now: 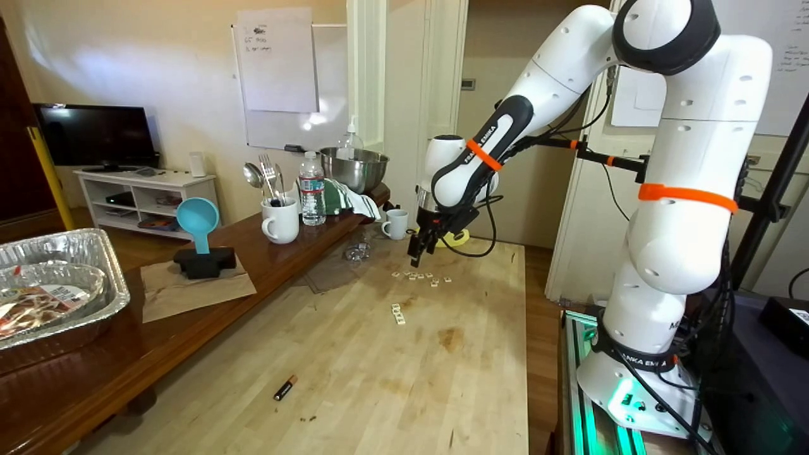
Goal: Use the tiles to create the word 'Tapes'.
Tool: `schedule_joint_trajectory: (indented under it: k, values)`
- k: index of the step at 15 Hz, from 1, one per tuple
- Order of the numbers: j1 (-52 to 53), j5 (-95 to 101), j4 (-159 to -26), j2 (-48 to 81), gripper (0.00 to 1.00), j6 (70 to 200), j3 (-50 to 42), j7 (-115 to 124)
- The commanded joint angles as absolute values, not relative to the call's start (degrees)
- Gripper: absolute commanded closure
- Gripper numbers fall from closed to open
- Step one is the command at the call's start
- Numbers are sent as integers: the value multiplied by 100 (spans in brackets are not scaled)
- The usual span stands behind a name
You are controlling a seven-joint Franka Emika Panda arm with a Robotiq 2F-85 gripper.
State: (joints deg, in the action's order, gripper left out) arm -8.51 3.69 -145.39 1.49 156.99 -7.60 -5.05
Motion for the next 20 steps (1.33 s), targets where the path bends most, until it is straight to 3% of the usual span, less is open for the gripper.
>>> schedule_joint_trajectory:
  k: [1, 10, 20]
  values:
    - [-827, 111, -14353, 572, 31, 16025, -736, -670]
    - [-936, -5, -14005, 1302, 99, 16617, -710, -674]
    - [-1098, 4, -13853, 1610, 100, 16605, -690, -748]
